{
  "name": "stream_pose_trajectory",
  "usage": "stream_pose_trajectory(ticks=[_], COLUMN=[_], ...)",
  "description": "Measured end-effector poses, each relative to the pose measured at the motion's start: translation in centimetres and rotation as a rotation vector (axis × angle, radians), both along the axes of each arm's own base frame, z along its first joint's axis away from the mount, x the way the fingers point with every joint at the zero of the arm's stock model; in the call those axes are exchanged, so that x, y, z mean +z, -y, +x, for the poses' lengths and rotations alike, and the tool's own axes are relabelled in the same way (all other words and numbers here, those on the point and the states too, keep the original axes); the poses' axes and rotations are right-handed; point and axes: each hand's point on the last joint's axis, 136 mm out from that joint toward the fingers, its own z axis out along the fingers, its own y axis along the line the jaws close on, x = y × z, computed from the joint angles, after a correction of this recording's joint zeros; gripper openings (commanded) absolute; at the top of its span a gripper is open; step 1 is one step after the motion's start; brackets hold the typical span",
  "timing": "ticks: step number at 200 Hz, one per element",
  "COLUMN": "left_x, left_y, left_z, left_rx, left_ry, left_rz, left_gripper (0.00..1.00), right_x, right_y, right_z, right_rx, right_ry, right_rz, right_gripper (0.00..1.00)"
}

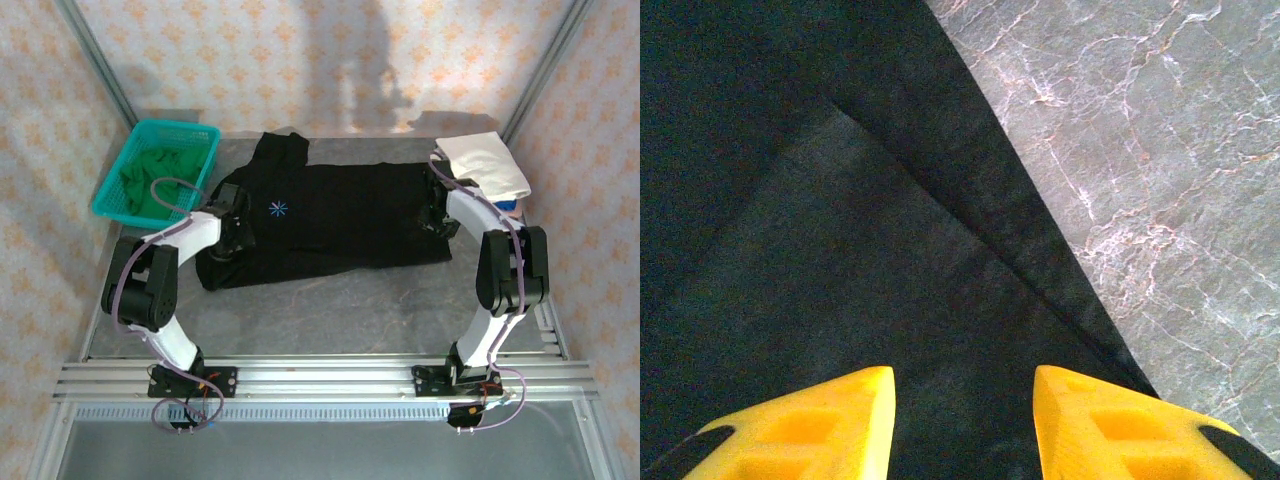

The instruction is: Fold and stack the t-shirts

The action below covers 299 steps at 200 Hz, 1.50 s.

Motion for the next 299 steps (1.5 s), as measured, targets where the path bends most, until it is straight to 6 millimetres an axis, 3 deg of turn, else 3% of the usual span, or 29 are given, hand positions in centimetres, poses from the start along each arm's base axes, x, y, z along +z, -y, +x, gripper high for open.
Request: stream_pose_trajectory(ticks=[16,38,57,73,89,108,123,156,190,217,253,299], left_x=[0.6,1.5,2.2,2.5,2.8,3.2,3.1,2.2,1.6,2.0,2.6,2.9], left_y=[0.0,-0.1,-0.2,-0.4,-0.9,-1.7,-2.7,-4.5,-4.4,-4.3,-4.3,-4.3], left_z=[0.9,1.7,2.0,2.0,1.4,0.3,-0.7,-1.1,0.3,1.2,1.9,2.0], left_rx=[-0.008,-0.005,-0.012,-0.010,-0.001,0.017,0.043,0.091,0.086,0.072,0.064,0.054], left_ry=[0.018,0.040,0.045,0.043,0.038,0.044,0.040,0.013,0.002,0.014,0.035,0.034], left_rz=[0.002,0.000,0.006,0.021,0.044,0.056,0.061,0.071,0.072,0.074,0.075,0.079], left_gripper=[0.15,0.00,0.00,0.21,0.33,0.35,0.46,0.46,0.37,0.18,0.01,0.00], right_x=[-0.2,-0.4,-0.6,-0.6,-0.5,-0.6,-0.6,-0.6,-0.8,-0.9,-1.4,-1.6], right_y=[0.0,0.0,0.0,0.0,0.0,-0.1,-0.1,-0.2,-0.2,-0.2,-0.1,-0.1], right_z=[-0.1,-0.2,-0.2,-0.2,-0.2,-0.2,-0.1,-0.1,-0.2,-0.2,-0.3,-0.3], right_rx=[0.001,0.001,0.001,0.001,0.001,0.002,0.002,0.003,0.003,0.003,0.002,0.002], right_ry=[-0.003,-0.008,-0.011,-0.011,-0.010,-0.011,-0.009,-0.009,-0.011,-0.015,-0.028,-0.035], right_rz=[0.003,0.002,0.002,0.003,0.003,0.006,0.006,0.009,0.009,0.008,0.007,0.005], right_gripper=[0.40,0.40,0.40,0.40,0.40,0.40,0.40,0.40,0.40,0.42,0.45,0.50])
